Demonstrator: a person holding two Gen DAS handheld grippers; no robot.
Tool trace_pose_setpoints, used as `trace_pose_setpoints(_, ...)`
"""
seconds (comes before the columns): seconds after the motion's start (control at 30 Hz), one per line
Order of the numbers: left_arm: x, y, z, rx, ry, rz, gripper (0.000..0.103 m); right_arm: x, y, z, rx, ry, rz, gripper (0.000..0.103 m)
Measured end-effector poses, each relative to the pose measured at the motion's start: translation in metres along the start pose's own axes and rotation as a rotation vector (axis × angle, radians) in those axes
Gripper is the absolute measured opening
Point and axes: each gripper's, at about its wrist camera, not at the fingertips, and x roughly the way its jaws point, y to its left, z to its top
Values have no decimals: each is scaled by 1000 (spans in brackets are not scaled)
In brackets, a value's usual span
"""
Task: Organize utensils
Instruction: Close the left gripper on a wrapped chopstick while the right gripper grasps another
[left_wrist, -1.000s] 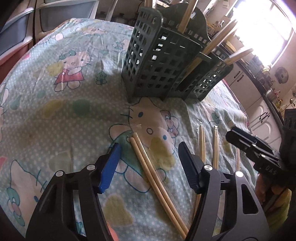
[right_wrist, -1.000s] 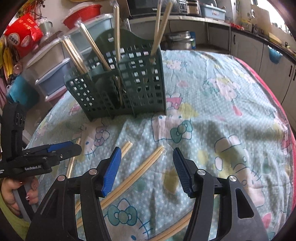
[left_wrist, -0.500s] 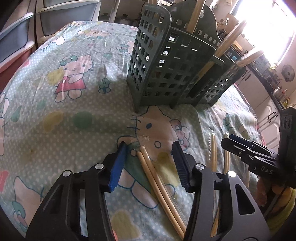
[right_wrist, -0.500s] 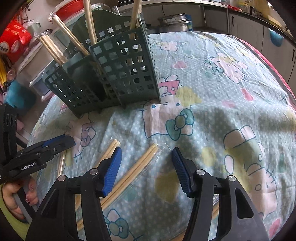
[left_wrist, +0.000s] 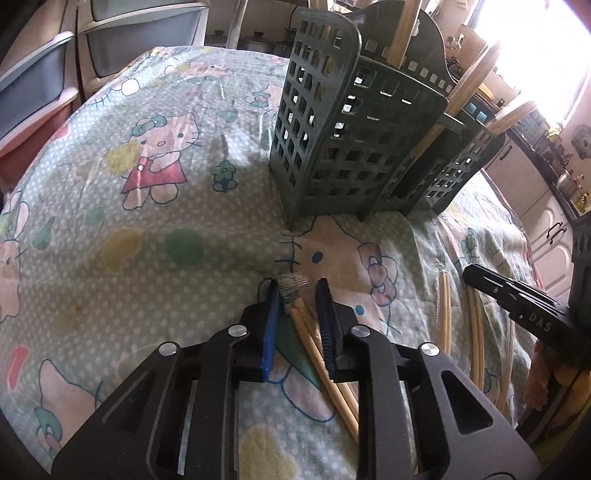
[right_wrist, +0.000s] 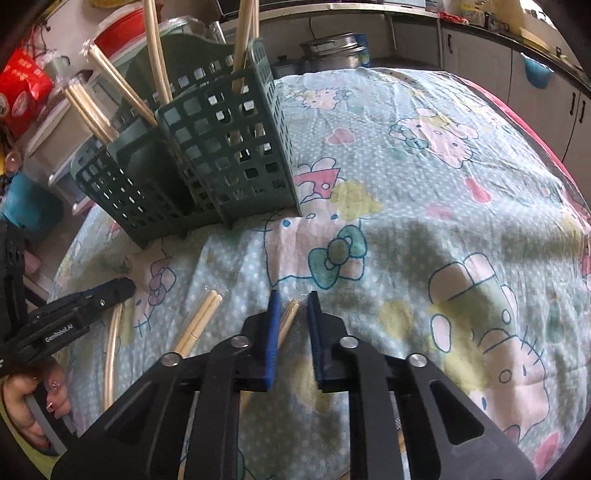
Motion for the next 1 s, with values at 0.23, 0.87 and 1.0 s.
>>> trace_pose_setpoints(0.23, -13, 4, 1, -34, -22, -68, 5, -23, 3, -1, -8, -64, 20, 10)
trace_pose_setpoints(0.87, -60, -10, 9, -1, -126, -111, 4, -91, 33, 2, -78, -231, 73, 8)
trace_pose_setpoints(1.0, -73, -13, 11, 11, -148, -112, 4, -94, 36, 3, -80, -239, 77, 8)
